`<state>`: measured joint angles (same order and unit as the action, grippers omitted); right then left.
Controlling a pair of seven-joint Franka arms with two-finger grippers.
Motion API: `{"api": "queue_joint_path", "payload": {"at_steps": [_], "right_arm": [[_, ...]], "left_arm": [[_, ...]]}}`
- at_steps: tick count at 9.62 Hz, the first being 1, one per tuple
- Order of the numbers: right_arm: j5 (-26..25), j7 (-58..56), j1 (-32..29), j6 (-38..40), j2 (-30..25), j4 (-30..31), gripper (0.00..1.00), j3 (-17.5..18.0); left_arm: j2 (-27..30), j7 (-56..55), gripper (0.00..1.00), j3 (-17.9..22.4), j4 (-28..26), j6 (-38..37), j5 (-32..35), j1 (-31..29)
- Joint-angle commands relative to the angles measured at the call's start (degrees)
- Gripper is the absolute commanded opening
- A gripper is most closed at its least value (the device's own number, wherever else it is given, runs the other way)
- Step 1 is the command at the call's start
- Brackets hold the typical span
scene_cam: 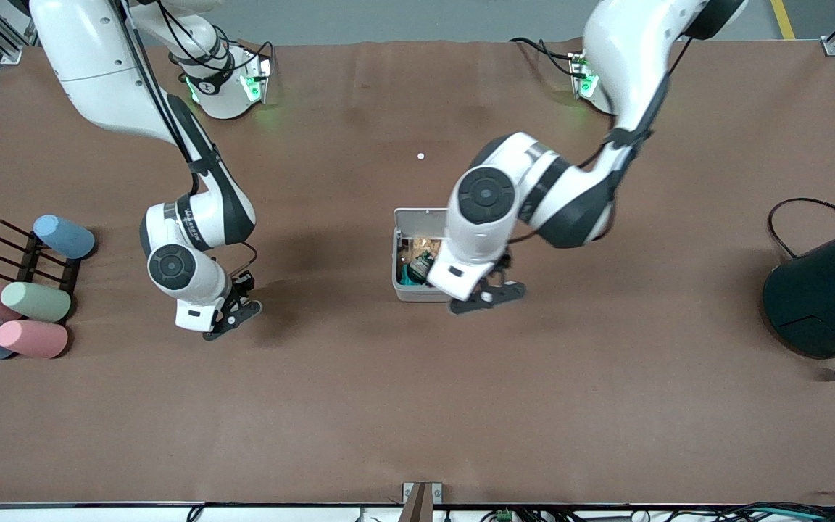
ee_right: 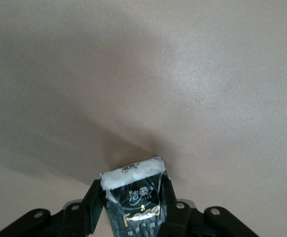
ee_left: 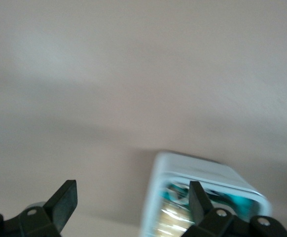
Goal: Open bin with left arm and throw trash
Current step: 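Withdraw the left arm while the right gripper lifts the black packet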
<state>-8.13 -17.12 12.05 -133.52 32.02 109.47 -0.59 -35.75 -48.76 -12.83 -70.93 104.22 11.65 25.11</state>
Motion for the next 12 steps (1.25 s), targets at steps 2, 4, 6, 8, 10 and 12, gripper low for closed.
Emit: {"api": "queue_joint_path", "payload": {"at_steps": [2,4,6,8,10,12], "right_arm": [[-1.18,0.15,-0.8,-1.4,-1.44,1.89,0.32,0.59],[-0.4,0.94,-0.45,-0.87,-1.52,0.84,0.24,0.86],[3.36,0.95,0.08,3.76,-1.7,-2.75,0.16,1.03],[9.95,2.6,0.87,13.32,-1.7,-9.42,0.13,2.26],[14.09,11.7,4.8,15.83,-2.13,-13.13,0.13,2.44],[19.7,23.48,9.98,15.4,-2.14,-16.55,0.13,2.35]], "left_arm": [[11.72,13.81,1.0,-0.79,-2.28,-12.43,1.46,-8.03],[19.8,15.88,1.0,-0.96,-7.89,-13.51,-4.75,-12.44],[27.11,16.5,1.0,-1.14,-12.9,-14.74,-6.72,-12.63],[28.36,19.38,1.0,-1.14,-13.1,-15.88,-7.16,-14.38],[28.19,23.51,1.0,-0.36,-12.84,-15.8,-10.39,-17.54],[28.19,29.91,1.0,6.12,-13.45,-16.06,-11.29,-16.85]]}}
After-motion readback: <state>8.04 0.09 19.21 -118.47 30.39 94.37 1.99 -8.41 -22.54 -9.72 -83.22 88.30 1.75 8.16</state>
